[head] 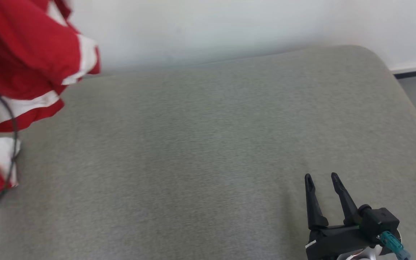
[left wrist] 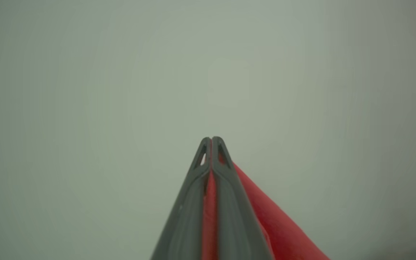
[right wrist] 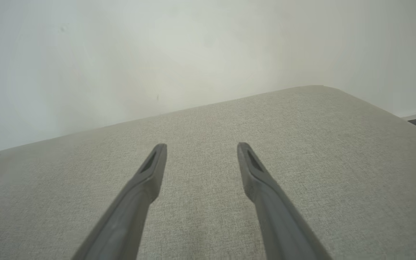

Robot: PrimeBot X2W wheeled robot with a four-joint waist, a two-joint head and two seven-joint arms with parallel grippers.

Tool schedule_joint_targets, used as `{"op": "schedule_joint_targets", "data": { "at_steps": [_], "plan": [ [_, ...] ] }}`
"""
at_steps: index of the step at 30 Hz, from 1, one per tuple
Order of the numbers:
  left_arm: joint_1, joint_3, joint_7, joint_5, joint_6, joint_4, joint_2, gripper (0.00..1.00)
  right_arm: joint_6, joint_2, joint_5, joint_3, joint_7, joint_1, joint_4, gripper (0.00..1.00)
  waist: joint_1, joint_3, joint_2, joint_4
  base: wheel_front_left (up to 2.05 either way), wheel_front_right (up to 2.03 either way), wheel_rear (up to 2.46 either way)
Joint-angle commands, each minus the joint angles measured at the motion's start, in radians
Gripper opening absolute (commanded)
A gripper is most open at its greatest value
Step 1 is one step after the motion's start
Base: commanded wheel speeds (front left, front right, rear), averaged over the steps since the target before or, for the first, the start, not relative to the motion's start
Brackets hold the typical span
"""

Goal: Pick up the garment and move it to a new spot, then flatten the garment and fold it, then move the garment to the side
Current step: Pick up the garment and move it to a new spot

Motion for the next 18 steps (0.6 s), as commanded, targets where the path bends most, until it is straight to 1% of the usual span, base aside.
{"op": "schedule_joint_targets", "data": {
  "at_steps": [1, 5, 10, 14, 18],
  "plan": [
    [-0.007, -0.008, 0.003, -0.007, -0.001, -0.017, -0.01, 0.0, 0.003, 0.001, 0.007, 0.007, -0.002, 0.003, 0.001, 1.0, 0.0, 0.005, 0.0, -0.053, 0.0, 0.0, 0.0],
    [0.009, -0.051, 0.011, -0.013, 0.002, -0.061, -0.051, 0.0, 0.003, 0.001, 0.008, 0.017, -0.002, -0.011, -0.001, 1.0, 0.0, 0.019, 0.0, -0.119, 0.0, 0.0, 0.0],
    [0.041, -0.113, 0.012, -0.02, 0.004, -0.077, -0.102, 0.0, 0.003, 0.001, 0.008, 0.012, -0.002, -0.01, -0.001, 1.0, 0.0, 0.036, 0.0, -0.187, 0.0, 0.0, 0.0],
    [0.069, -0.176, 0.004, -0.017, 0.0, -0.062, -0.13, 0.0, 0.003, 0.001, 0.012, 0.007, -0.002, -0.007, 0.0, 1.0, 0.0, 0.048, 0.0, -0.222, 0.0, 0.0, 0.0],
    [0.106, -0.235, -0.009, -0.019, -0.003, -0.026, -0.155, 0.0, 0.003, 0.001, 0.016, 0.016, -0.002, -0.015, -0.002, 1.0, 0.0, 0.063, 0.0, -0.241, 0.0, 0.0, 0.0]
  ]
}}
